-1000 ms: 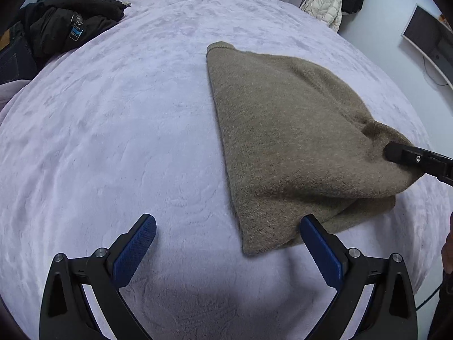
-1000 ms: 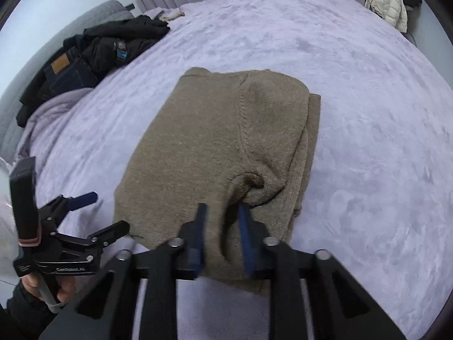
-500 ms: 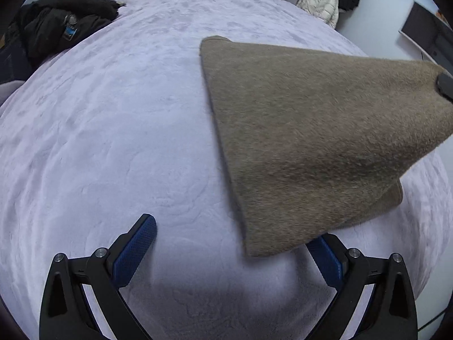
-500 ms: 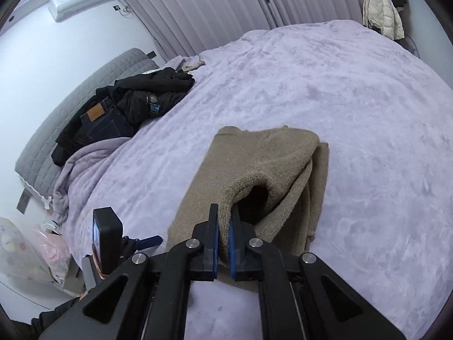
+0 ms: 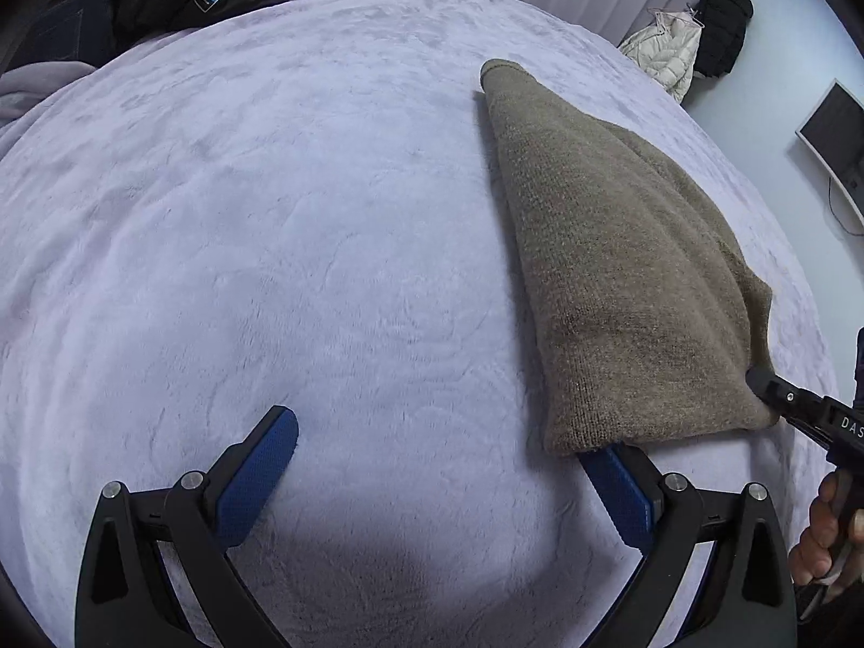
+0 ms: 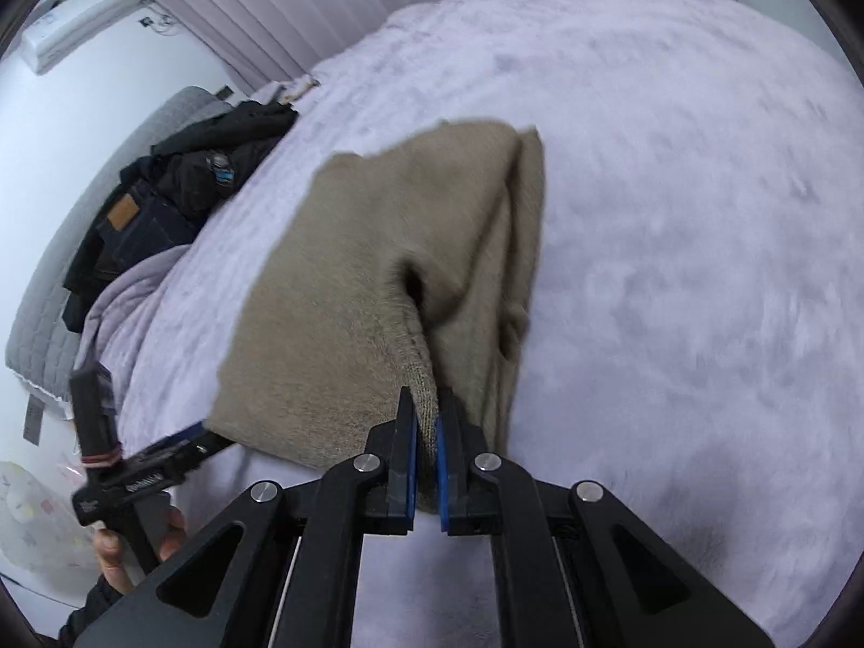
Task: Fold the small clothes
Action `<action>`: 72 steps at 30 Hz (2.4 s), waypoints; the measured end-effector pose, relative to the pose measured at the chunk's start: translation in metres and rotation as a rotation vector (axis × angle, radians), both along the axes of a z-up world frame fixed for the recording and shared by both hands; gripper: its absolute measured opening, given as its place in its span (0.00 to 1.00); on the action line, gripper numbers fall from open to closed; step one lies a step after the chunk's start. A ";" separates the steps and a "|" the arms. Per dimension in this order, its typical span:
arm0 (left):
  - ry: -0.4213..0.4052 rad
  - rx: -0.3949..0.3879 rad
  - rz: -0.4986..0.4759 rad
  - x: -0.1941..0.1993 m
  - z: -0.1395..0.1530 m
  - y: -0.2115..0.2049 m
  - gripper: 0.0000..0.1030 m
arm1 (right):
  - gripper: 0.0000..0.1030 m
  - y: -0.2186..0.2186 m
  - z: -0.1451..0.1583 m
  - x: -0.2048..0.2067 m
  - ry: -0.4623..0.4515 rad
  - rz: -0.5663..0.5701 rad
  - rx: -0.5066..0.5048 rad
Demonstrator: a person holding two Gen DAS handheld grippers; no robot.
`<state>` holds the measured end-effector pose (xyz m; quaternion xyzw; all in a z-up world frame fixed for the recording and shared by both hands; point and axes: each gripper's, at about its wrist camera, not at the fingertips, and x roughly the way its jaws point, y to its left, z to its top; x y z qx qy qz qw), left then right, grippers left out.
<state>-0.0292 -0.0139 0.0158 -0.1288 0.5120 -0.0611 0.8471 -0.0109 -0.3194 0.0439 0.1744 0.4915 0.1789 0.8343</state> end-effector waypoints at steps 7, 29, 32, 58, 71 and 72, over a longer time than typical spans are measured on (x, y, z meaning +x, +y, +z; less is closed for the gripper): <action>-0.039 -0.009 -0.041 -0.022 0.035 0.011 0.99 | 0.11 0.002 0.023 -0.010 -0.069 0.016 -0.050; -0.030 -0.030 -0.144 0.070 0.061 -0.050 1.00 | 0.42 0.002 0.051 0.033 -0.221 0.130 -0.063; -0.014 0.054 -0.175 0.091 0.057 -0.070 1.00 | 0.64 0.013 0.069 0.044 -0.299 0.147 -0.102; 0.083 0.120 -0.165 0.164 0.015 -0.084 1.00 | 0.79 0.016 0.033 0.154 -0.135 0.106 -0.256; 0.053 0.062 -0.231 0.162 0.015 -0.057 1.00 | 0.80 -0.052 0.003 0.126 0.025 -0.027 0.042; 0.070 0.019 -0.233 0.165 0.010 -0.057 1.00 | 0.80 -0.053 -0.002 0.128 0.047 -0.031 0.058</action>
